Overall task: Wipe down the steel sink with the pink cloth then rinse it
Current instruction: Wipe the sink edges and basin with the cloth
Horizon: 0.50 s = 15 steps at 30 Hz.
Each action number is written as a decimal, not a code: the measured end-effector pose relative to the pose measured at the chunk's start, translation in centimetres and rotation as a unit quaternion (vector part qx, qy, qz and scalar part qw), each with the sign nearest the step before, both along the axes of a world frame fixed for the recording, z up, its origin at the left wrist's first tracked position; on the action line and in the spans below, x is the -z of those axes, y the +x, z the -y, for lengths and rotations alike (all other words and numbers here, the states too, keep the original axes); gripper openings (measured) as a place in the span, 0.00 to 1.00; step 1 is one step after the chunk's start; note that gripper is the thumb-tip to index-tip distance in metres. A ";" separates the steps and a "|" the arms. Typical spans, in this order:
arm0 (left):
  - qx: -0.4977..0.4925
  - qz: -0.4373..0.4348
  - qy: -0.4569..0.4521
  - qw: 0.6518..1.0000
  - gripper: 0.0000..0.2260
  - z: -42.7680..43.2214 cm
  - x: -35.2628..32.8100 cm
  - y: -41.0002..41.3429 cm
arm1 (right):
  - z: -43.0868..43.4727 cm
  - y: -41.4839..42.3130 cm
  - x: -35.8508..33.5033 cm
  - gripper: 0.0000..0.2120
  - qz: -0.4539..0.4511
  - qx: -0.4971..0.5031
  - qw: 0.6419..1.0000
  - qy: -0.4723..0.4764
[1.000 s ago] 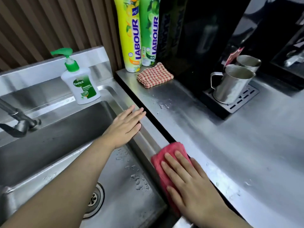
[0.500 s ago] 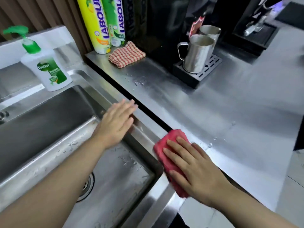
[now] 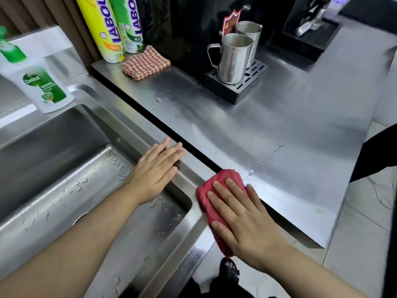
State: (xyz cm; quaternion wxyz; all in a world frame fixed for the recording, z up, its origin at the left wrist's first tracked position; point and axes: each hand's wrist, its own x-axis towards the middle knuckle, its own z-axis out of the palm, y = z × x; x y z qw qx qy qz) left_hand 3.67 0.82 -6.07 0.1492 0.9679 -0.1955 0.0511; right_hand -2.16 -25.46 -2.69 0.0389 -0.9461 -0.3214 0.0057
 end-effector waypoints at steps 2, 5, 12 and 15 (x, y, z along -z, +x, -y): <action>-0.006 -0.010 0.003 1.000 0.25 -0.1 -0.2 0.0 | -1.5 2.1 0.0 0.25 0.019 -0.025 1.000 -0.001; -0.010 -0.014 0.025 1.000 0.24 -0.3 -0.4 0.0 | -4.2 5.3 0.0 0.24 0.029 -0.053 0.998 -0.011; -0.162 -0.061 -0.049 0.984 0.26 1.8 -2.7 -4.8 | 1.5 3.0 0.5 0.26 0.012 -0.100 0.995 0.027; -0.294 -0.057 -0.099 0.949 0.27 4.6 -3.6 -10.7 | 2.8 4.1 0.6 0.27 0.023 -0.149 0.988 0.019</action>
